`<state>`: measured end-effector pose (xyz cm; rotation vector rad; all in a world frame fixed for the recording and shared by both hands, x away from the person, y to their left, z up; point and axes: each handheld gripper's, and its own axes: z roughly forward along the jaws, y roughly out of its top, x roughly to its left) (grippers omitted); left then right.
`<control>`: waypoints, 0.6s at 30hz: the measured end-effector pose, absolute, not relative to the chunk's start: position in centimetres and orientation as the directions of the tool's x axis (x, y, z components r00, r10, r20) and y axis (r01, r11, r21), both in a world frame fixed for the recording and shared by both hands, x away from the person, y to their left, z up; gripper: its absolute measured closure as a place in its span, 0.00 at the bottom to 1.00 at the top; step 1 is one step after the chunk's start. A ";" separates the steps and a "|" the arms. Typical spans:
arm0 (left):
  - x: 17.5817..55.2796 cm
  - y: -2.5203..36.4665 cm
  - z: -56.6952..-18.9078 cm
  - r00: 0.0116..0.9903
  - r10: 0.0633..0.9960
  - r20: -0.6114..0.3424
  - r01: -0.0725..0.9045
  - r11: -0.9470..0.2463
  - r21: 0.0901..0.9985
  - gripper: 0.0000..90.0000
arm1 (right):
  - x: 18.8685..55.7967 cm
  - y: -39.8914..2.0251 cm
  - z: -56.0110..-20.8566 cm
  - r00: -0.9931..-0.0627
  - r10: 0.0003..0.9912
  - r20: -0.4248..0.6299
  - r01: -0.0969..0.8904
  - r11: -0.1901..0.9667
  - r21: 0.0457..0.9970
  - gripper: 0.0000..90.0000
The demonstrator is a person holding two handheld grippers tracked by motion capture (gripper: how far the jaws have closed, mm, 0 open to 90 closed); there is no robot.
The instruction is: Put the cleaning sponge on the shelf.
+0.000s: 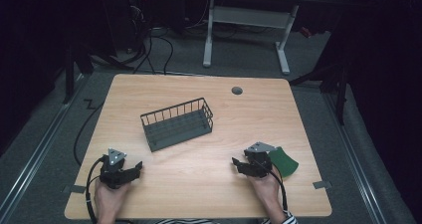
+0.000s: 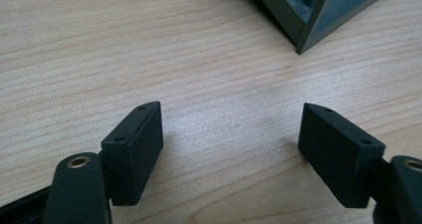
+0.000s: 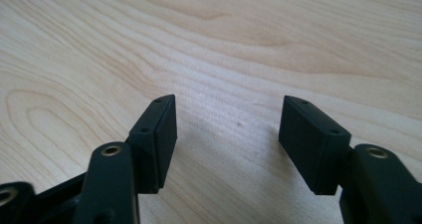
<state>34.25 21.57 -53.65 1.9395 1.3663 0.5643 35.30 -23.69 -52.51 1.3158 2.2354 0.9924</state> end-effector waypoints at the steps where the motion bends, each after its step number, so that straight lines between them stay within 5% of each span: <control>1: 34.3 21.6 -53.6 0.352 0.934 -0.063 0.636 -0.190 0.748 0.32 | 35.4 -23.8 -51.9 -0.508 0.860 0.050 0.603 0.313 0.734 0.48; 18: 35.3 19.0 -50.6 0.423 0.905 -0.041 0.609 -0.250 0.752 0.36 | 38.8 -22.2 -47.3 -0.549 0.832 0.080 0.574 0.306 0.759 0.60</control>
